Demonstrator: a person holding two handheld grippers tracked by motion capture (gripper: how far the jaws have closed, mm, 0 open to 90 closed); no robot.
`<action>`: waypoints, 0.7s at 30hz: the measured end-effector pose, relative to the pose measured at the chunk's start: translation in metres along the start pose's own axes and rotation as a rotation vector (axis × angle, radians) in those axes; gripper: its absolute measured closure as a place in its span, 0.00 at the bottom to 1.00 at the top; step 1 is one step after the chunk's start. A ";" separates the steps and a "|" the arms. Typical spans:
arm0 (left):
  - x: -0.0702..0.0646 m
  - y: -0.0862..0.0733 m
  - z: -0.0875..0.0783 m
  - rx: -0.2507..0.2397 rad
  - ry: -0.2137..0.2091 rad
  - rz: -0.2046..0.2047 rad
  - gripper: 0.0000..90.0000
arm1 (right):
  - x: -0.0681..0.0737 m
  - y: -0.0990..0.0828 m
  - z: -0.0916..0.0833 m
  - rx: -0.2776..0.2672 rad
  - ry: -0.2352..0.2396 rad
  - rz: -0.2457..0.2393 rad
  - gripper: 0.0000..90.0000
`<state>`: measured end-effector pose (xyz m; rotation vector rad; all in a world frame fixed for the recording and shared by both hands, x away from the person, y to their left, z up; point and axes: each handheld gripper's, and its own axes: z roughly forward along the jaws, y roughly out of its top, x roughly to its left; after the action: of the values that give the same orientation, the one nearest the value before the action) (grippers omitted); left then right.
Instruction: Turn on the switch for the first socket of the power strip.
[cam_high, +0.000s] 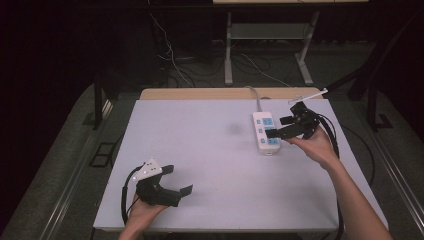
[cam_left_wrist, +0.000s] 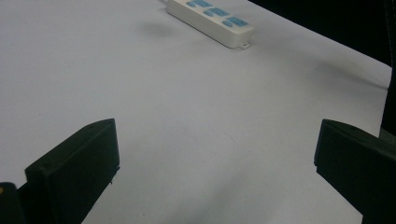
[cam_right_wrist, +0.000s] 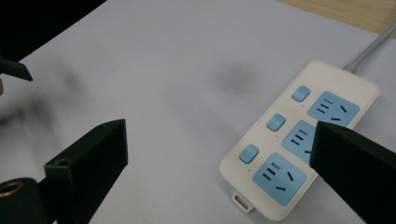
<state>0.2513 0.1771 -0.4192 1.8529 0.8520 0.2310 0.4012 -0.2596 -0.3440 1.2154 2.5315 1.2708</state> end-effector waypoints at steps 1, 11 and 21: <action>0.000 0.000 0.000 0.001 0.000 0.000 0.00 | -0.002 0.003 0.001 0.001 -0.004 0.005 0.04; 0.000 0.000 0.000 -0.003 0.000 -0.005 0.00 | -0.010 0.017 0.007 0.000 -0.018 0.019 0.06; 0.000 0.000 0.000 -0.003 0.000 -0.005 0.00 | -0.018 0.033 0.008 -0.011 -0.026 0.029 0.06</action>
<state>0.2514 0.1776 -0.4193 1.8484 0.8557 0.2294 0.4369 -0.2548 -0.3312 1.2623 2.4943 1.2652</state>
